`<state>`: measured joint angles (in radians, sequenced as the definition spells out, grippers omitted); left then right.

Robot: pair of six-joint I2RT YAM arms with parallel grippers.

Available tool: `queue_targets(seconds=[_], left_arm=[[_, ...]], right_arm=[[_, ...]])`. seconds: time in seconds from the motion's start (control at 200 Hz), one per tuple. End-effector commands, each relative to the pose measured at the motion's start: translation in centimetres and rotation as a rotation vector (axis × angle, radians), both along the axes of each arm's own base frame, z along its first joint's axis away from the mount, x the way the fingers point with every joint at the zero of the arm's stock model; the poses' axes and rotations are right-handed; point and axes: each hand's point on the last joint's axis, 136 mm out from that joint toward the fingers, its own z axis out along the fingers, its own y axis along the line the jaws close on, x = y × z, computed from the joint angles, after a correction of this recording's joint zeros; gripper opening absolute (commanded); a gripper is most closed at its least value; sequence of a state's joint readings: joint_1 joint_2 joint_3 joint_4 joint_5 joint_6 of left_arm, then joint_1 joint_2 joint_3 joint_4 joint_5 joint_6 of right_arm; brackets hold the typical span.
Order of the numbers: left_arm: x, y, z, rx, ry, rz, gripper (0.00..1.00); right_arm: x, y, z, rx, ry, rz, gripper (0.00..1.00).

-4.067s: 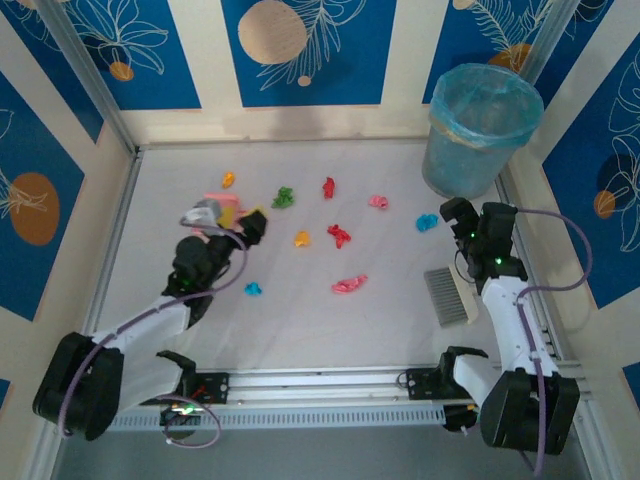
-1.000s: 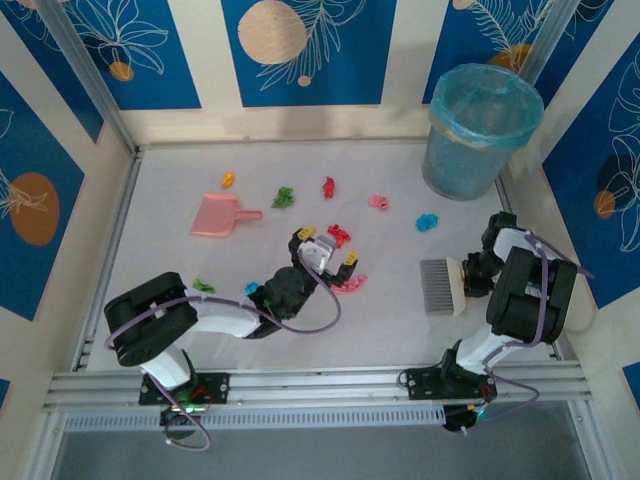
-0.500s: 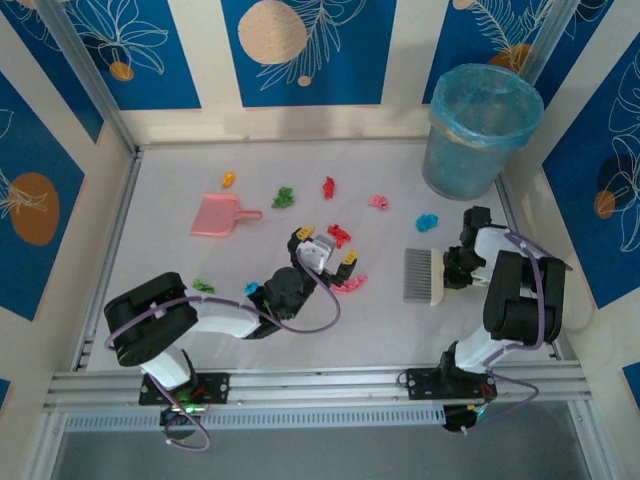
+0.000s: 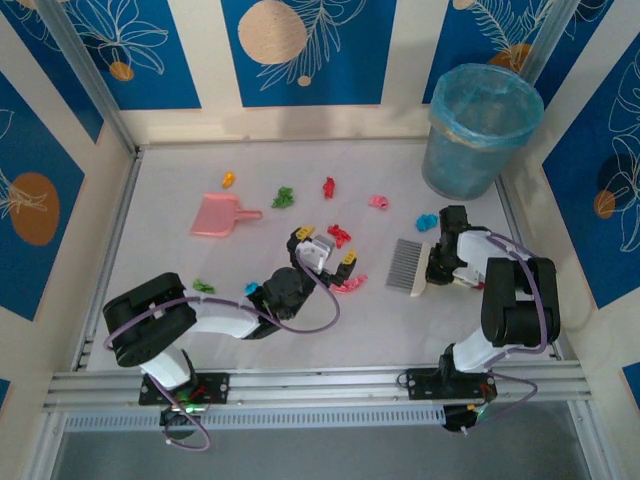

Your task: Sweep away the paper scraps from the table

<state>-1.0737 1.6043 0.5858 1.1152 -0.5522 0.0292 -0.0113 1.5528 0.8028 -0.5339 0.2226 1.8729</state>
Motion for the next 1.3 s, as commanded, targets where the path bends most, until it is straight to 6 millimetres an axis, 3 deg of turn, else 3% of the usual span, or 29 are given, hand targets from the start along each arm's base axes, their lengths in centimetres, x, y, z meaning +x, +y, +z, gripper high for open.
queue_targets(seconds=[0.0, 0.26, 0.455, 0.64, 0.89, 1.005, 1.11, 1.295], left_arm=[[0.0, 0.6, 1.3, -0.042, -0.022, 0.012, 1.0], [0.0, 0.5, 1.1, -0.039, -0.019, 0.013, 1.0], [0.1, 0.7, 1.2, -0.032, -0.03, 0.025, 1.0], [0.1, 0.7, 1.2, -0.034, -0.029, 0.023, 1.0], [0.1, 0.5, 1.1, -0.033, -0.028, 0.016, 1.0], [0.1, 0.5, 1.1, -0.033, -0.027, 0.016, 1.0], [0.1, 0.5, 1.0, -0.032, -0.024, 0.014, 1.0], [0.1, 0.5, 1.1, -0.033, -0.024, 0.016, 1.0]], right_arm=[[1.0, 6.2, -0.9, 0.228, -0.029, 0.016, 0.32], [2.6, 8.5, -0.9, 0.236, -0.035, -0.012, 0.32], [4.3, 11.2, -0.6, 0.242, -0.066, 0.014, 0.33], [5.0, 12.5, -1.0, 0.256, -0.092, 0.023, 0.46], [4.3, 11.6, 0.3, 0.205, -0.129, 0.093, 0.68], [4.1, 11.1, 1.6, 0.169, -0.162, 0.17, 1.0], [3.6, 10.6, 3.3, 0.132, -0.208, 0.259, 0.99], [1.5, 7.9, 6.5, 0.032, -0.264, 0.381, 0.99]])
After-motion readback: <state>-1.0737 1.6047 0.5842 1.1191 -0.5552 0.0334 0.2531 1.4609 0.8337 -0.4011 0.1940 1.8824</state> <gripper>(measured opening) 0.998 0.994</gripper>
